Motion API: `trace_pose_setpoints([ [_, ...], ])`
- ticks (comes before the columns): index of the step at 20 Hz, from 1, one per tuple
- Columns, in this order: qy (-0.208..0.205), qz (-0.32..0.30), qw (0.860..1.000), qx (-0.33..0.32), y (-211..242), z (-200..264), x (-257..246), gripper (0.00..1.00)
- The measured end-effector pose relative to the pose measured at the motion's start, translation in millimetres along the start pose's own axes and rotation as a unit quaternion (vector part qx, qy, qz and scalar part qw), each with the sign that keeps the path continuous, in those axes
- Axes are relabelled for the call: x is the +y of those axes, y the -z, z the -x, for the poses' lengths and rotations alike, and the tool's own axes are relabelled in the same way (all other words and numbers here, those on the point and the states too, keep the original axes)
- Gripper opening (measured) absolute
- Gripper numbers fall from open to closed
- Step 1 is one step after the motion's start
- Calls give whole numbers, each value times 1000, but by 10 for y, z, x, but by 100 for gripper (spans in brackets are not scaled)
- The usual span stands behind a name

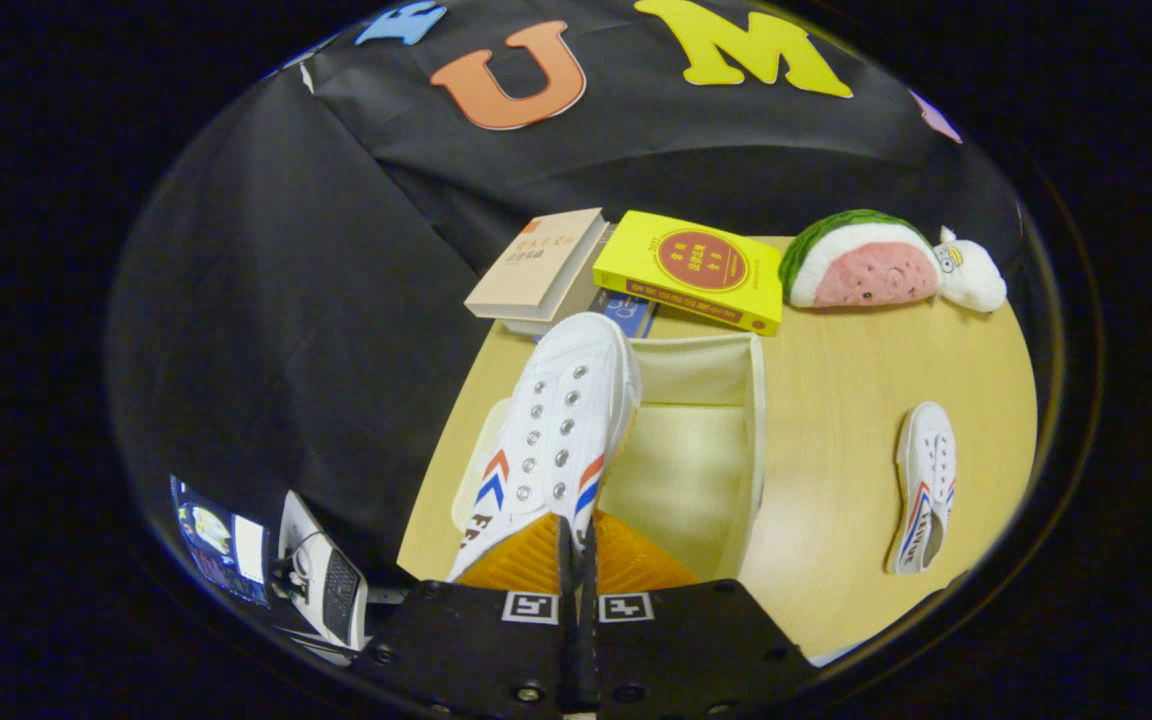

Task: Open the storage box then place both shoes into the box .Put the left shoe in first, then the right shoe, with the right side of both shoes facing outward in a uniform manner.

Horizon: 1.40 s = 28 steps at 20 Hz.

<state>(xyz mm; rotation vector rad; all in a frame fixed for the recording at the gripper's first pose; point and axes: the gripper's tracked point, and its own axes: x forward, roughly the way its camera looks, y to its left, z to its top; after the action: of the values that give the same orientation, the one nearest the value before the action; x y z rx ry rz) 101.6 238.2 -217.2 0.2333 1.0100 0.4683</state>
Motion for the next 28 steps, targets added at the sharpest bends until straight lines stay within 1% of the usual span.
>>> trace_pose_setpoints([
  [4,20,-60,998,9,87,-415,2,0],
  [8,43,-89,995,26,168,-732,-75,0],
  [9,54,-93,993,40,226,-817,-108,0],
  [11,73,-78,993,59,337,-973,-146,0],
  [14,80,-50,991,91,462,-1159,-107,0],
  [17,94,-21,987,130,556,-1145,-134,0],
  [19,90,-16,983,157,586,-1155,-161,0],
  [20,81,-16,982,169,599,-1123,-138,5],
  [21,78,-18,981,179,580,-1068,-143,6],
  [22,76,-21,979,188,597,-1040,-168,14],
  [23,58,-29,980,188,566,-967,-140,17],
  [24,41,-33,981,188,540,-885,-124,26],
  [26,39,-17,983,181,467,-593,-190,35],
  [27,47,2,983,180,441,-445,-257,44],
  [28,42,15,983,179,458,-313,-269,54],
])
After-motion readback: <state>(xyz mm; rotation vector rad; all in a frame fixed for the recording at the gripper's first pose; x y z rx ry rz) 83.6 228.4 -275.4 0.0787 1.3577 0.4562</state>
